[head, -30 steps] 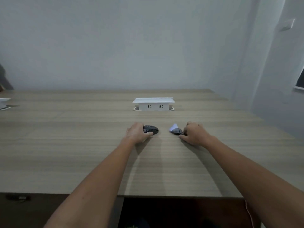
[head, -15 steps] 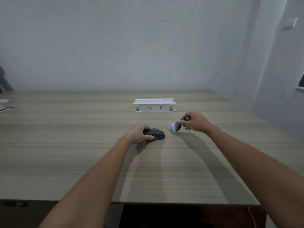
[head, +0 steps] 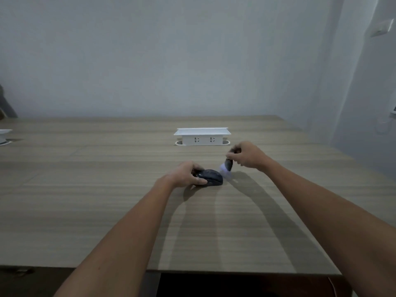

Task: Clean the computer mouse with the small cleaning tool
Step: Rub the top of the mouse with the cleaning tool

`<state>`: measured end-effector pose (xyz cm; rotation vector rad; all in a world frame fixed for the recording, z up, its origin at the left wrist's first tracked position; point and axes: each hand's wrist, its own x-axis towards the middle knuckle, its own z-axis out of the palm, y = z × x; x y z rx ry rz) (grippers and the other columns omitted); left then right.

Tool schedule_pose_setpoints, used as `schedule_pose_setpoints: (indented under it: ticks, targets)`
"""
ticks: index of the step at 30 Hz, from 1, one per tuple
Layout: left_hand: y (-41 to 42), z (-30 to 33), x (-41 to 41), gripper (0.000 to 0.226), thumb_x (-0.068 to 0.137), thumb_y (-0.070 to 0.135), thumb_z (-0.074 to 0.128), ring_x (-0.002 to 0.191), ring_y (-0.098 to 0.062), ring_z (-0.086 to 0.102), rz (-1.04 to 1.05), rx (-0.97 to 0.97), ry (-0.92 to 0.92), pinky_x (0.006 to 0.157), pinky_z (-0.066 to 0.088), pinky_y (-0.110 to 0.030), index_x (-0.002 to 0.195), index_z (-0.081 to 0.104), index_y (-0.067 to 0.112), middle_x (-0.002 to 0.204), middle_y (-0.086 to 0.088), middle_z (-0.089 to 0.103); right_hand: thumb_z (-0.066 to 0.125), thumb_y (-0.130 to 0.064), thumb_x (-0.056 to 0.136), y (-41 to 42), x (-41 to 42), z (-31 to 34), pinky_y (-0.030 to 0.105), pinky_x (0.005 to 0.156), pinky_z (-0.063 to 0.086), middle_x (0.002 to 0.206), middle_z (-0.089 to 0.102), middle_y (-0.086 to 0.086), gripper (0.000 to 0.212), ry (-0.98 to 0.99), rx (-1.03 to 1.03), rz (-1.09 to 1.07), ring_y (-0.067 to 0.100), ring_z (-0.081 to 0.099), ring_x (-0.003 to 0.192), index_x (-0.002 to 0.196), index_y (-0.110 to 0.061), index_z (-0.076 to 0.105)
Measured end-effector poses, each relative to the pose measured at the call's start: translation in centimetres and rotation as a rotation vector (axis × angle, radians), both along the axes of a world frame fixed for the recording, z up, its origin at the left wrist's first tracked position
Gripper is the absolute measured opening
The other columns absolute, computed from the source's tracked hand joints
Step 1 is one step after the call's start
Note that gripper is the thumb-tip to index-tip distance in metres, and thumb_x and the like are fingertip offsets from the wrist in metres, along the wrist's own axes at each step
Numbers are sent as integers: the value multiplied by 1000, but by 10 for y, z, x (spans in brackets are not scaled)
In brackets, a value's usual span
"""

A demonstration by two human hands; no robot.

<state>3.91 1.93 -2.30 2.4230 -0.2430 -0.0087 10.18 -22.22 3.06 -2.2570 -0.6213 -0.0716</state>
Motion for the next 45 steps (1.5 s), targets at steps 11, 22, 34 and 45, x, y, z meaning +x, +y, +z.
schedule_pose_setpoints:
  ticks: [11,22,34,45]
  targets:
    - [-3,-2,-2,39,71,40,78,96,-23,70,41,-7,5,94,54,-45,103,74,19,98,-2,76,70,-17,89,13,0,3,23,53,47,62,61,1,22,6,79,39,9,50,52,82,2,74]
    - [-5,-3,-2,27,74,35,80,84,-18,66,99,28,-31,83,53,-38,97,76,20,88,0,75,70,-19,91,10,-8,-2,20,51,47,65,61,0,20,72,148,85,11,53,55,86,0,74]
    - [-10,3,-6,28,76,32,81,77,-16,60,130,62,-42,73,47,-31,97,76,14,90,-9,75,67,-14,90,10,-7,-2,23,50,49,66,63,4,16,117,9,63,13,56,54,83,0,69]
    - [-16,8,-11,27,74,34,83,72,-14,57,174,81,-39,64,42,-28,93,77,14,72,4,66,65,-10,84,8,-3,-2,22,46,47,69,71,13,16,31,-86,7,13,56,50,82,4,73]
